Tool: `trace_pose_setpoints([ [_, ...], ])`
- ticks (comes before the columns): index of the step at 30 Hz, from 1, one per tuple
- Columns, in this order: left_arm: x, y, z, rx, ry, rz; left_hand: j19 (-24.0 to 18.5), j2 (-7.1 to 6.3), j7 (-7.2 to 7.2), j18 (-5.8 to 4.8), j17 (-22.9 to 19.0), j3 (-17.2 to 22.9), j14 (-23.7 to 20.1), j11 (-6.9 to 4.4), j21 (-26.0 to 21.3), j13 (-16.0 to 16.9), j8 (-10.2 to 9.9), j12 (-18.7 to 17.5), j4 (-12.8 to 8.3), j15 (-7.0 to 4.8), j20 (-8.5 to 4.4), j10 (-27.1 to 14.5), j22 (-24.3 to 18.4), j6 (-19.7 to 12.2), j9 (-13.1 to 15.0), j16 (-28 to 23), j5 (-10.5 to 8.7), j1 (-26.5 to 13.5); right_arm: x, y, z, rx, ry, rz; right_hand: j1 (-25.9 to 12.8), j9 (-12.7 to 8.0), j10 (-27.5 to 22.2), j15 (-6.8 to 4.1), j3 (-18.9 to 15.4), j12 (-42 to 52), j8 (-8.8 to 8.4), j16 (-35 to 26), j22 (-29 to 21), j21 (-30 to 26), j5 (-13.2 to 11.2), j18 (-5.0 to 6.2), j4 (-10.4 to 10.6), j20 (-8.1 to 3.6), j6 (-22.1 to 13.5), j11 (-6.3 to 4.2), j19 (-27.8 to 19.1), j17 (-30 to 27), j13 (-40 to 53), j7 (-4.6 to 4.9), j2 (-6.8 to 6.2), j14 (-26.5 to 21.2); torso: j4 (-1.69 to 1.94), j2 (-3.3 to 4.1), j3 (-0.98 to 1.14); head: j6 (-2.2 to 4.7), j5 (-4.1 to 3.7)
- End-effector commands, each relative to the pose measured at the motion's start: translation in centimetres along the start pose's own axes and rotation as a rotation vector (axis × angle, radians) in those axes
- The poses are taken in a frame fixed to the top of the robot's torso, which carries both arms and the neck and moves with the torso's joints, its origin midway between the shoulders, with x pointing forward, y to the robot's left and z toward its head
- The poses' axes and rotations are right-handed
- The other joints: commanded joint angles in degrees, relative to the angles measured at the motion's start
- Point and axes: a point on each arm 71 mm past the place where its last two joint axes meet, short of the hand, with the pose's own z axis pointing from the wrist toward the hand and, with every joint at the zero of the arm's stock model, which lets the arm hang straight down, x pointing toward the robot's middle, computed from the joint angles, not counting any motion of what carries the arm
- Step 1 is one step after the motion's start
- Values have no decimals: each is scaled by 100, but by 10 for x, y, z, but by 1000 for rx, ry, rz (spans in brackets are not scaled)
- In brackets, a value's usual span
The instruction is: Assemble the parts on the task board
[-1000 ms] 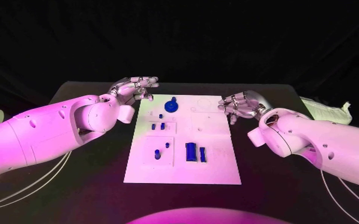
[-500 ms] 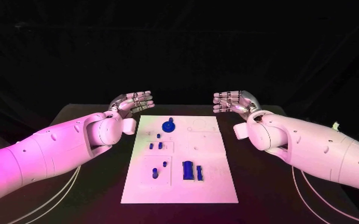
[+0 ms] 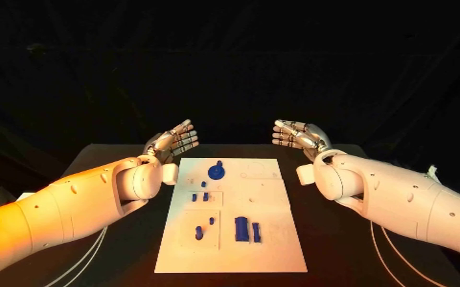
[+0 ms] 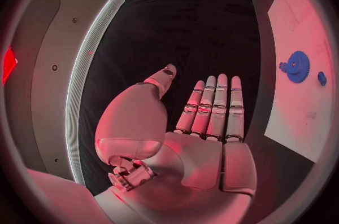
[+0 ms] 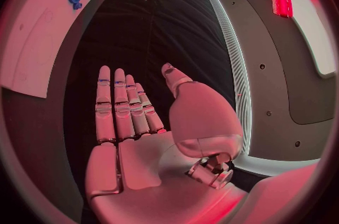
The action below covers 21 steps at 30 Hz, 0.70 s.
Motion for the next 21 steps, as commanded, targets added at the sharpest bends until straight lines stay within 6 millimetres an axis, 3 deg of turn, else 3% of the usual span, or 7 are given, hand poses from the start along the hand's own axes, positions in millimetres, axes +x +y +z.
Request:
trace_pose_setpoints([
  [1,8,-1,-5,37,-37,59,-1090,242,-248,-274,-403,-569,-1293,-192,-568,-91,-125,-572,-37,-373,-304,-1406,-577,-1311,-97,-366,-279,-1777,7,6,-7,-28,-59,23,-1800,-354,-1482,-114,-395,-105,-107,-123,-219,-523,-240,-266,-104,-232,-1271,-469,-1481,-267,-123,-236,96,-1588,73,71,90,208,-36],
  [2,11,-1,-7,43,-42,70,-1182,242,-268,-291,-403,-615,-1401,-600,-568,-91,-125,-572,-37,-373,-328,-1522,-624,-1422,-97,-397,-279,-1925,9,7,-10,-32,-68,30,-1949,-354,-1605,-114,-427,-105,-107,-123,-237,-523,-260,-266,-104,-252,-1377,-469,-1604,-289,-123,-255,96,-1721,86,84,107,253,-44],
  [6,26,-2,-19,80,-67,125,-1523,242,-347,-353,-403,-793,-1808,-600,-568,-91,-125,-572,-37,-373,-424,-1966,-807,-1835,-97,-512,-279,-2484,21,15,-26,-45,-112,57,-2513,-354,-2069,-114,-553,-105,-107,-123,-687,-523,-334,-328,-104,-324,-1778,-469,-2068,-373,-123,-330,96,-2219,123,120,155,379,-64],
  [7,31,-2,-22,92,-73,140,-1599,242,-363,-352,-403,-833,-1896,-600,-568,-91,-125,-572,-37,-373,-443,-2061,-845,-1924,-97,-535,-279,-2606,24,17,-30,-47,-121,63,-2636,-354,-2169,-114,-580,-105,-107,-123,-687,-523,-749,-329,-104,-727,-1864,-469,-2169,-391,-123,-738,96,-2327,128,124,161,395,-67],
  [8,35,-3,-26,105,-80,155,-1669,242,-777,-353,-403,-870,-1980,-600,-568,-91,-125,-572,-37,-373,-464,-2153,-884,-2011,-97,-560,-279,-2722,27,18,-34,-48,-131,68,-2717,-354,-2237,-114,-601,-105,-107,-123,-687,-523,-749,-328,-104,-727,-1922,-469,-2235,-403,-123,-738,96,-2399,131,128,166,407,-69],
  [13,53,-7,-41,163,-106,215,-2018,242,-777,-416,-403,-1051,-2391,-600,-568,-91,-125,-572,-37,-373,-950,-2600,-1068,-2428,-97,-675,-279,-3288,36,24,-48,-49,-165,83,-3325,-354,-2745,-114,-729,-105,-107,-123,-687,-523,-749,-390,-104,-727,-2350,-469,-2736,-835,-123,-738,96,-2936,133,129,168,412,-70],
  [21,64,-10,-52,203,-123,250,-2402,242,-777,-820,-403,-1254,-2856,-600,-568,-91,-125,-572,-37,-373,-950,-3105,-1275,-2897,-97,-1143,-279,-3925,39,26,-53,-48,-175,87,-3970,-354,-3273,-114,-1248,-105,-107,-123,-687,-523,-749,-821,-104,-727,-2805,-469,-3267,-835,-123,-738,96,-3503,133,129,168,412,-70],
])
